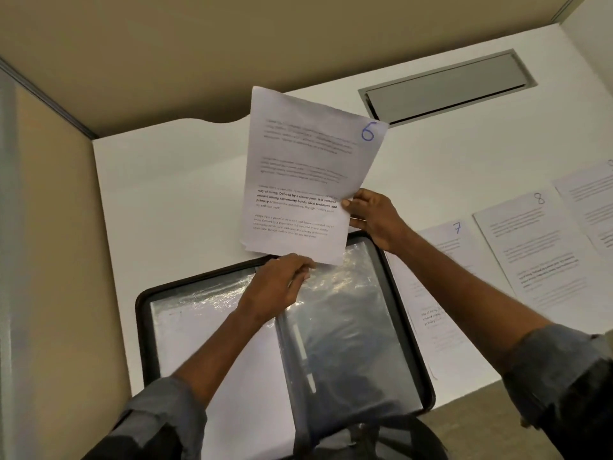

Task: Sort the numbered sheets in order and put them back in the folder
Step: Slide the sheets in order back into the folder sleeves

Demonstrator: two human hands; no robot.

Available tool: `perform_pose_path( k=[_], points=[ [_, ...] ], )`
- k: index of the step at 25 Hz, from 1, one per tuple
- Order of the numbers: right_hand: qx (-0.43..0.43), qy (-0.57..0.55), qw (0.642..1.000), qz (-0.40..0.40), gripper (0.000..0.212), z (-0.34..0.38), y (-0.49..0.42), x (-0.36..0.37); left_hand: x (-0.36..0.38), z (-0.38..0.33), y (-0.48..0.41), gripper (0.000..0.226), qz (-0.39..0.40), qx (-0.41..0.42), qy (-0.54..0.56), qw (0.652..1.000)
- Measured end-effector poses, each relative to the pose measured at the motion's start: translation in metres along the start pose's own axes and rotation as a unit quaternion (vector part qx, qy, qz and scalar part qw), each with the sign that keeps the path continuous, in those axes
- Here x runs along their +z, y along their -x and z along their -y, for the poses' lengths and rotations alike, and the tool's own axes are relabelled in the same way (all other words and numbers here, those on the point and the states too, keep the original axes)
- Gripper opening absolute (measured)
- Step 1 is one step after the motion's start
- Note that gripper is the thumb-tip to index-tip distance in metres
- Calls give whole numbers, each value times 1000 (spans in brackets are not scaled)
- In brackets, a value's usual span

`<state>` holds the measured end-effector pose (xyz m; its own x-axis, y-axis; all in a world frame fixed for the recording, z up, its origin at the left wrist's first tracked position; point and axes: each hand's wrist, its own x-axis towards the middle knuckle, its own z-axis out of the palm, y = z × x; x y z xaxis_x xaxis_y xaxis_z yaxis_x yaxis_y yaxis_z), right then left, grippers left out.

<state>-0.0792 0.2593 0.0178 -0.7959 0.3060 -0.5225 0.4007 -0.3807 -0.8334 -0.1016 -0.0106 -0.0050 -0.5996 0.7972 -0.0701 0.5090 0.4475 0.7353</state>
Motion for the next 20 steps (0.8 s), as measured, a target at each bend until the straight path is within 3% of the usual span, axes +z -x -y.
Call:
perform_pose_path(
  k=[8,13,20],
  points=[
    [18,88,994,59,24,11,-12,-21,-20,3,-7,24,25,-32,-18,999],
    [32,110,990,83,29,4,-17,-24,-31,22,-13,52,79,-69,-144,984],
    [42,115,988,92,30,0,-27,-23,-40,35,-12,57,121,-81,-253,956]
  ],
)
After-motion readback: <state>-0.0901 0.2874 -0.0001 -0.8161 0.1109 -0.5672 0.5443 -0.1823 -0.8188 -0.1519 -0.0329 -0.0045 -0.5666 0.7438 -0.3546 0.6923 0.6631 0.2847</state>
